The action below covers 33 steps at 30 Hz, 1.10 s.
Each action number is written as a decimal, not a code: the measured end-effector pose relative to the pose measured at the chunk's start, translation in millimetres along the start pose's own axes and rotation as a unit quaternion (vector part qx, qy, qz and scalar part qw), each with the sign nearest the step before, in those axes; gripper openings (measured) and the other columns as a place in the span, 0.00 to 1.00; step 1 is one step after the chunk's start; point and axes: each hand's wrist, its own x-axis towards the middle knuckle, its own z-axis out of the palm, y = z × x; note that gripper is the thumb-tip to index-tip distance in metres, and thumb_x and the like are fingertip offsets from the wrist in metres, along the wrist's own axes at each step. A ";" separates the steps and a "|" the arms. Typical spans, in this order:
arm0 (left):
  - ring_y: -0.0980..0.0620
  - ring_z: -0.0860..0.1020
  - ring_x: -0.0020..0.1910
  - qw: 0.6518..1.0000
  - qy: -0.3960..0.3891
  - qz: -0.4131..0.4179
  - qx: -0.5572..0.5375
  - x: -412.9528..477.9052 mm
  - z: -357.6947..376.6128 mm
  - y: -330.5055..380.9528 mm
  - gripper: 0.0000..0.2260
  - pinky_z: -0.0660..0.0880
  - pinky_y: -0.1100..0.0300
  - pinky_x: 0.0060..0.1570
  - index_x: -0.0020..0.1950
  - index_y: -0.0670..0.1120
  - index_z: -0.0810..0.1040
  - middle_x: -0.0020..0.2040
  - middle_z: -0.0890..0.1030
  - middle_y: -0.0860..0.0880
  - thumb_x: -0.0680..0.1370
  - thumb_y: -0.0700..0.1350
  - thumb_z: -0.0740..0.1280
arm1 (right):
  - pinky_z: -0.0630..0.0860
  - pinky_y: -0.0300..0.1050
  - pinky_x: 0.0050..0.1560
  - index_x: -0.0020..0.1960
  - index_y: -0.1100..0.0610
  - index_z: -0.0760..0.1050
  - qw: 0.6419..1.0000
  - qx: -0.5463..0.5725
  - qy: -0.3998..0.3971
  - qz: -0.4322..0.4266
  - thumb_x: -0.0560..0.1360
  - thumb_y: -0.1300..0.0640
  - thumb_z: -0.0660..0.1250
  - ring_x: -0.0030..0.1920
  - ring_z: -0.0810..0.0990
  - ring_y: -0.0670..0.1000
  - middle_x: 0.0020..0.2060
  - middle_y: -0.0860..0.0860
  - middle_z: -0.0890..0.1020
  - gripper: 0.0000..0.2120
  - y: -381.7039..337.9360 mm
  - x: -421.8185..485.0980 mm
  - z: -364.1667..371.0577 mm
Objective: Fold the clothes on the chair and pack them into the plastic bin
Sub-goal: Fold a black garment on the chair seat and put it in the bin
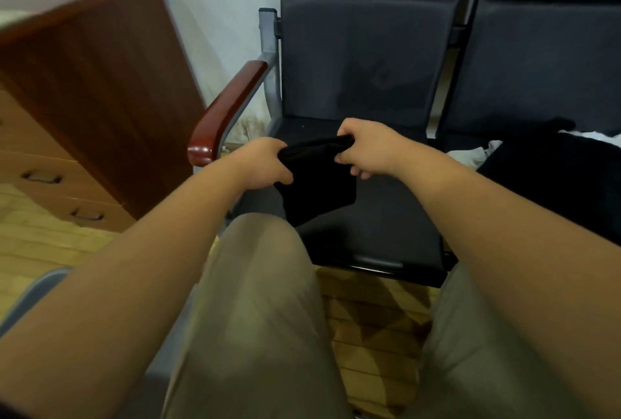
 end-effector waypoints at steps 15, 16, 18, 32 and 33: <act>0.50 0.82 0.48 0.975 0.149 -0.133 -0.098 -187.4 -49.4 -191.8 0.07 0.79 0.49 0.47 0.51 0.53 0.81 0.47 0.84 0.50 0.76 0.43 0.76 | 0.81 0.49 0.39 0.59 0.58 0.76 0.968 -0.107 -0.145 -0.172 0.80 0.62 0.63 0.43 0.88 0.53 0.45 0.57 0.87 0.08 -206.8 11.2 158.8; 0.49 0.83 0.48 0.970 0.155 -0.149 -0.115 -198.6 -45.7 -206.6 0.07 0.80 0.46 0.50 0.50 0.52 0.81 0.47 0.84 0.50 0.76 0.43 0.75 | 0.79 0.47 0.37 0.60 0.58 0.77 0.964 -0.114 -0.168 -0.172 0.80 0.63 0.62 0.44 0.88 0.55 0.44 0.58 0.87 0.10 -217.2 12.6 176.1; 0.55 0.84 0.47 0.953 0.176 -0.183 -0.164 -222.0 -36.2 -234.6 0.08 0.81 0.52 0.49 0.52 0.51 0.82 0.46 0.85 0.50 0.76 0.39 0.74 | 0.79 0.49 0.37 0.63 0.59 0.77 0.954 -0.124 -0.215 -0.168 0.80 0.64 0.61 0.44 0.89 0.55 0.44 0.59 0.87 0.13 -236.2 14.0 211.6; 0.49 0.87 0.48 0.822 0.270 -0.350 -0.360 -303.0 43.7 -379.4 0.09 0.84 0.45 0.57 0.54 0.49 0.86 0.48 0.88 0.48 0.76 0.38 0.72 | 0.85 0.54 0.58 0.69 0.61 0.76 0.923 -0.088 -0.368 -0.071 0.82 0.63 0.59 0.51 0.89 0.53 0.47 0.55 0.87 0.18 -288.5 18.6 408.4; 0.50 0.87 0.48 0.814 0.271 -0.357 -0.368 -303.0 50.3 -385.8 0.09 0.84 0.46 0.57 0.54 0.48 0.86 0.49 0.88 0.48 0.77 0.37 0.72 | 0.85 0.54 0.59 0.69 0.61 0.77 0.920 -0.085 -0.377 -0.069 0.82 0.64 0.59 0.52 0.89 0.53 0.48 0.55 0.86 0.17 -285.0 20.9 417.4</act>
